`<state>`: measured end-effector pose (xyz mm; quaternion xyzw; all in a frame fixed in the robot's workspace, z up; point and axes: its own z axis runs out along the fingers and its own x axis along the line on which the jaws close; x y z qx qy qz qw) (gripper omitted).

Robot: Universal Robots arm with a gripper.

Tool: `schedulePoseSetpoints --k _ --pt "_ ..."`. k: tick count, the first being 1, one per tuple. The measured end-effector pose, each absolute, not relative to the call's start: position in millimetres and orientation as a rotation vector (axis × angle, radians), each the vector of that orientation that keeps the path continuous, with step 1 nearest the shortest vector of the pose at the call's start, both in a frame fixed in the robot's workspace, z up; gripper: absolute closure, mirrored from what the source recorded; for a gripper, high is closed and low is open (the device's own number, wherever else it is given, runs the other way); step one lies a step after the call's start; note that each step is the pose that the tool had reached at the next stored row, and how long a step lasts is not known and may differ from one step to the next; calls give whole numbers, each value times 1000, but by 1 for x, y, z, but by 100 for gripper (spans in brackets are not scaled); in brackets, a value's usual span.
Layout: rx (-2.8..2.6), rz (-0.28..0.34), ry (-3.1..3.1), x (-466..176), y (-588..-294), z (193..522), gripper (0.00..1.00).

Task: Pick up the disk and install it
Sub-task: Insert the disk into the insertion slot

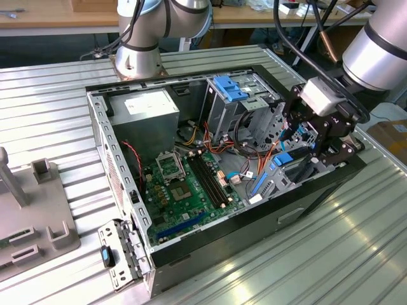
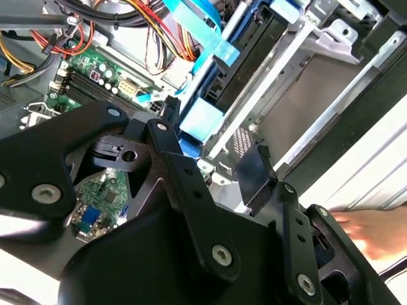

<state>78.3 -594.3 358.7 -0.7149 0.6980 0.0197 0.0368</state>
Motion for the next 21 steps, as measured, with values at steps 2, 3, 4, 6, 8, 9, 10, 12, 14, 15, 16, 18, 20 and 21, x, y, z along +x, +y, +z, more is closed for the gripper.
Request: schedulePoseSetpoints --k 2,3,4,6,8,9,10,12,14,15,16,18,20,21 --pt "-2195 61 2143 78 -590 358 38" --pt "-2194 61 2143 78 -589 358 38" --pt "-2194 61 2143 78 -589 358 38" --pt "-2194 61 2143 78 -589 358 38" --pt "-2198 61 2139 79 -588 358 38" --pt "-2204 61 2134 79 -587 358 38" --pt "-2208 61 2129 79 -587 357 38" --pt "-2209 61 2129 79 -586 358 38" --pt "-2209 61 2129 79 -585 358 38" --pt "-2208 61 2129 79 -584 357 38" --pt "-2209 61 2129 80 -584 357 38" --pt "-2209 61 2129 84 -583 357 38" --pt "-2208 61 2129 87 -582 356 38" --pt "-2208 61 2129 89 -581 356 38"
